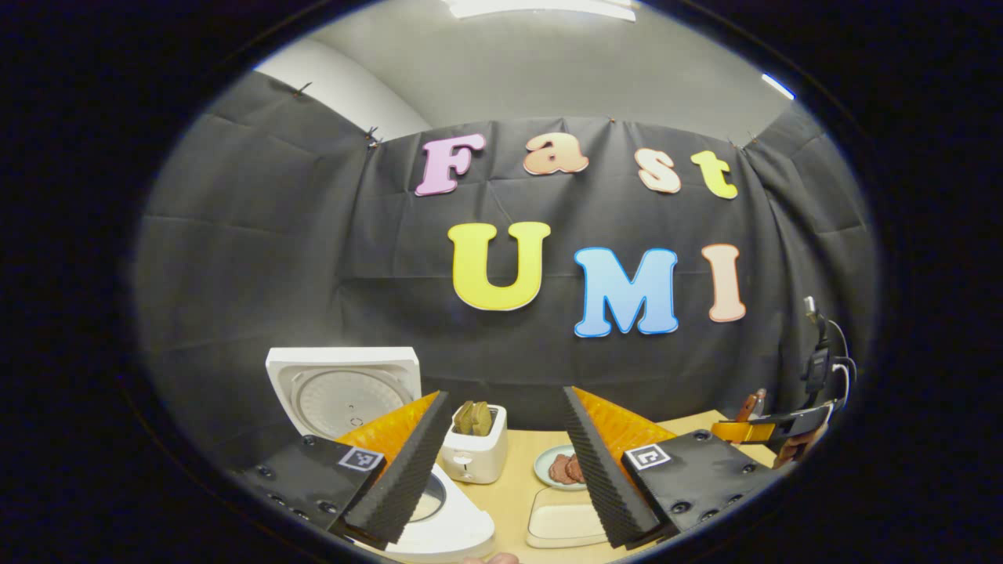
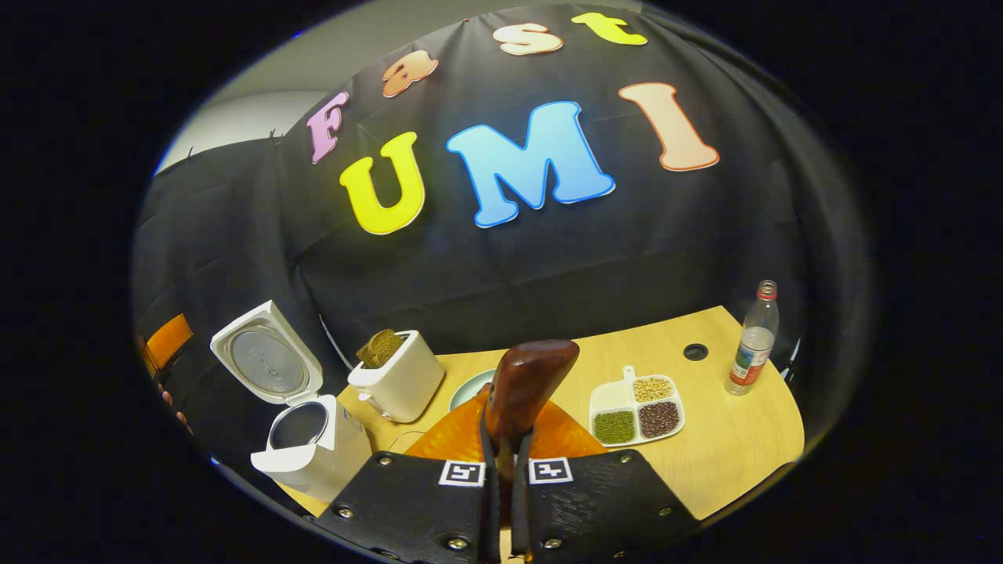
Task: Close the left gripper, press the button to open the rice cooker; take a wooden spoon from the chopstick holder with the right hand, scoop a spoonful of rice and pour it into the rice cooker, then put the wooden spoon back into the chopstick holder.
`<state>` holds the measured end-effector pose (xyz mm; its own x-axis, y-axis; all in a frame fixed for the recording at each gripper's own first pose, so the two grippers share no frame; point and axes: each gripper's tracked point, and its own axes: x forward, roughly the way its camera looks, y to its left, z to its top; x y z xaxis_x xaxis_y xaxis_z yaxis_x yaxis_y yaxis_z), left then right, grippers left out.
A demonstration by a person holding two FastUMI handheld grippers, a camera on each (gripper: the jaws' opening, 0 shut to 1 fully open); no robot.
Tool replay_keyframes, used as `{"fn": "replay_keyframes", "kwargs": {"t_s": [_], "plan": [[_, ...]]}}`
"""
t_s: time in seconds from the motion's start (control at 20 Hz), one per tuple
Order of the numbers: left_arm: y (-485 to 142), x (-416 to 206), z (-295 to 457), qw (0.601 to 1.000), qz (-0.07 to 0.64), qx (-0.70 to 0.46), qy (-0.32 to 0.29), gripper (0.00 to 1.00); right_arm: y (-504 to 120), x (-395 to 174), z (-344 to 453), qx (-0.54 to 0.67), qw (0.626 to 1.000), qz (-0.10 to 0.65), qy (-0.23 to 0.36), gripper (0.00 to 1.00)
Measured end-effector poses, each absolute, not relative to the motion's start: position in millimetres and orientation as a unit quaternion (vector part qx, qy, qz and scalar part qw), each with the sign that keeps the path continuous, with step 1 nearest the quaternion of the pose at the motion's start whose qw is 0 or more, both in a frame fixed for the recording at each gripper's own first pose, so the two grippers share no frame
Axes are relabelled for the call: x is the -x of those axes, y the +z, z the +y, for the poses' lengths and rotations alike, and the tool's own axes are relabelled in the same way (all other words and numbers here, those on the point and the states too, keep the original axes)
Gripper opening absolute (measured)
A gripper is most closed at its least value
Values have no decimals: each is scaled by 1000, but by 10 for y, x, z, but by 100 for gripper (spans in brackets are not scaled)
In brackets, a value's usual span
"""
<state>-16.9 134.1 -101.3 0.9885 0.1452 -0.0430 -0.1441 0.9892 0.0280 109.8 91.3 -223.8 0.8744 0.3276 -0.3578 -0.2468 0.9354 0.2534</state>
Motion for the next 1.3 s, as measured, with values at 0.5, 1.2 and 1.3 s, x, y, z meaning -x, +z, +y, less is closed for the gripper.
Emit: {"fn": "replay_keyframes", "kwargs": {"t_s": [0.5,1.2,1.3], "plan": [[-928,182,1261,999,15,-19,39,94,-2918,-1341,1758,-71,949,252,174,6],[-979,532,1929,991,28,-65,110,99,-3831,-1584,2479,51,936,303,174,6],[-979,624,2041,989,31,-68,125,99,-3850,-1566,2615,48,933,303,186,6]]}}
